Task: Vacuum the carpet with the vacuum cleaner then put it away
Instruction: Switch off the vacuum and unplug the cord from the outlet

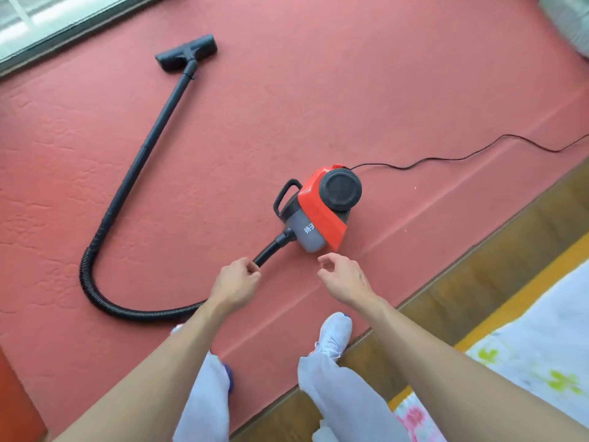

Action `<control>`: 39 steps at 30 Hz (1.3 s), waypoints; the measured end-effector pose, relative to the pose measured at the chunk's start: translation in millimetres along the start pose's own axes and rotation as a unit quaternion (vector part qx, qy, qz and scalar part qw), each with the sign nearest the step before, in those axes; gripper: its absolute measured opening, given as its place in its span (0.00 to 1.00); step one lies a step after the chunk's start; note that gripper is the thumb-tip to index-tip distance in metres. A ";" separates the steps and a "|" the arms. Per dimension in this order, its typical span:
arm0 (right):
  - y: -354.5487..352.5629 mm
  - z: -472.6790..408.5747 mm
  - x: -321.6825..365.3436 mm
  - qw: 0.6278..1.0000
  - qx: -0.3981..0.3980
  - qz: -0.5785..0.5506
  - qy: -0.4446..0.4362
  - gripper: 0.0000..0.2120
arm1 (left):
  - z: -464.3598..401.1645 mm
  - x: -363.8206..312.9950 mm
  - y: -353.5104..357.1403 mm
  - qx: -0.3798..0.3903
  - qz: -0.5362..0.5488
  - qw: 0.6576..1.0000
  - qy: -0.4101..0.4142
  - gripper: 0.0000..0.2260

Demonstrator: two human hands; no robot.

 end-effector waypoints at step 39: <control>68.0 -344.5 75.0 0.833 -0.114 0.257 -0.476 0.08 | -392.5 -63.7 182.7 -0.077 0.000 0.991 -0.111 0.19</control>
Point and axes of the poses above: each hand's wrist, its own z-axis away from the middle knuckle, its own y-axis out of the palm, x = y × z, the point moved 10 cm from there along -z, towards the middle knuckle, and after that the axes turned 12 degrees about -x, right-handed, at the moved point
